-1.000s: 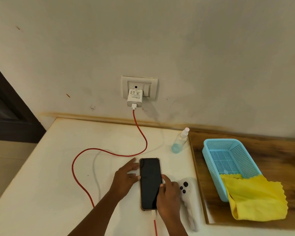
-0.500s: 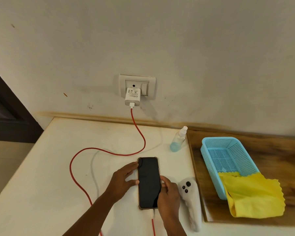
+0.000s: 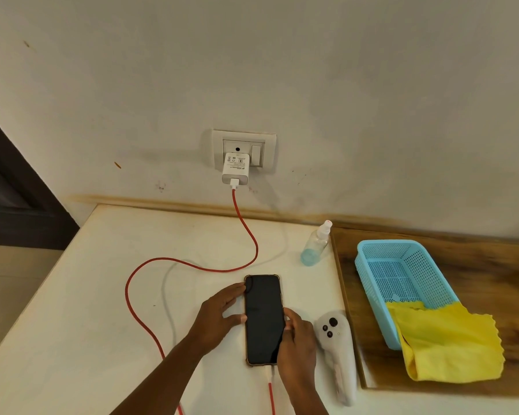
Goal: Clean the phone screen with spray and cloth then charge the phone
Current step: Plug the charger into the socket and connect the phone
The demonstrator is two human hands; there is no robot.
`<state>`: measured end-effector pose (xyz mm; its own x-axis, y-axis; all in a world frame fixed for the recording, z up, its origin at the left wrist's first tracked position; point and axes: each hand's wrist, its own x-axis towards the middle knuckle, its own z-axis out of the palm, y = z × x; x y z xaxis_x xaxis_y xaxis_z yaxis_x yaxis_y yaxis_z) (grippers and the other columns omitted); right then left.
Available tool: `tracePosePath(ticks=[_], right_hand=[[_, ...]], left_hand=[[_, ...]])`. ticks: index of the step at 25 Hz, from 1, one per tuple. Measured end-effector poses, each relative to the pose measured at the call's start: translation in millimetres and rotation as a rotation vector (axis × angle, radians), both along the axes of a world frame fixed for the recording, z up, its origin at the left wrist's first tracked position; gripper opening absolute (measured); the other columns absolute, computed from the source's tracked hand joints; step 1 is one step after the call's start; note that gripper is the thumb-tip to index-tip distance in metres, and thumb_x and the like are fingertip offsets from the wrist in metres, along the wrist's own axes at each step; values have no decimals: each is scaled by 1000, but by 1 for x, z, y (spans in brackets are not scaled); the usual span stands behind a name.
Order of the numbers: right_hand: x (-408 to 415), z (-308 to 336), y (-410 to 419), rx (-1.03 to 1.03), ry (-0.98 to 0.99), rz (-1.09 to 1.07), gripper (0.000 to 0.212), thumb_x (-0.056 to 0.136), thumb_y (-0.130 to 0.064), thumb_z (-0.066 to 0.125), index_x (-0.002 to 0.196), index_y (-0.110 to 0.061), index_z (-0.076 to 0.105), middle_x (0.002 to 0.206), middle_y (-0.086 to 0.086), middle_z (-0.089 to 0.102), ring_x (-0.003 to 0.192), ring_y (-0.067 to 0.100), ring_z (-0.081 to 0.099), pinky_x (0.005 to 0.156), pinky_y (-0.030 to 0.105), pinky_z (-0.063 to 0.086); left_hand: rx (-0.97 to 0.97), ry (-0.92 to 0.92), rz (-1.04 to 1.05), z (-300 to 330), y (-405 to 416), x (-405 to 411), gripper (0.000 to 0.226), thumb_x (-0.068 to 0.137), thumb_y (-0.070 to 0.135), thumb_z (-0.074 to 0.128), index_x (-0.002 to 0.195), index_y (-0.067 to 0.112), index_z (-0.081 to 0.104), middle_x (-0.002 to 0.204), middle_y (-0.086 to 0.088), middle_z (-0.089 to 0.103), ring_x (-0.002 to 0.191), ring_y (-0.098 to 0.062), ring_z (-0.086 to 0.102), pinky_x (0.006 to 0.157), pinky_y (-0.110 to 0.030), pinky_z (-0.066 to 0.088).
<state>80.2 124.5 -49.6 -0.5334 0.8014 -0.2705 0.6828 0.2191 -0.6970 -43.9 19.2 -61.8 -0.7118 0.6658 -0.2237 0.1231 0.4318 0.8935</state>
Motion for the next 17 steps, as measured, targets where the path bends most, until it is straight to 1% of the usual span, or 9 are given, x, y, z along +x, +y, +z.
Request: tracePosePath(ticks=[2,4,7,9,12,14,17], right_hand=[[0,-1,0,-2,-5,7,33,97,-18,37,129,-17,47,131,6,52,120,20,49,106,33,37],[1,-2,0,-12,15,6,32,97,-20,38,127,-17,47,129,8,52,117,20,50,105,33,39],[4,-4,-2,-29,79,11,30,97,-22,39,125,-18,48,122,8,53,103,12,47,95,28,45],[5,-6,-2,-17,89,14,31,96,-23,40,125,-19,48,121,8,53,102,9,45,88,23,44],[5,-8,-1,-10,79,9,31,97,-24,40,127,-20,48,121,6,52,104,8,45,84,20,42],[5,-9,-2,0,64,14,31,96,-23,40,127,-20,47,121,6,52,106,10,46,86,22,44],[5,-7,1,-20,75,36,30,97,-22,39,125,-18,48,121,8,53,110,16,50,90,29,48]], left_hand=[[6,0,0,-1,0,0,64,82,8,68,139,10,38,145,-3,41,129,-12,42,97,-11,33],[9,-8,5,-1,0,0,64,82,7,69,138,10,39,143,-3,42,126,-7,42,94,-7,33],[31,-47,16,-1,-1,-1,64,80,2,69,137,10,41,142,-4,44,123,-6,42,89,-1,34],[44,-57,17,-2,-3,-1,64,80,0,69,136,10,42,141,-5,45,122,-7,43,89,0,35],[59,-50,19,-3,-3,0,64,79,-1,69,136,10,42,140,-4,46,121,-6,43,89,0,36],[61,-47,16,-2,-2,0,63,79,-1,69,136,9,42,140,-4,46,121,-7,43,92,-4,37],[79,-66,38,2,-1,3,62,80,-2,68,136,7,42,141,-7,46,125,-12,44,102,-20,37]])
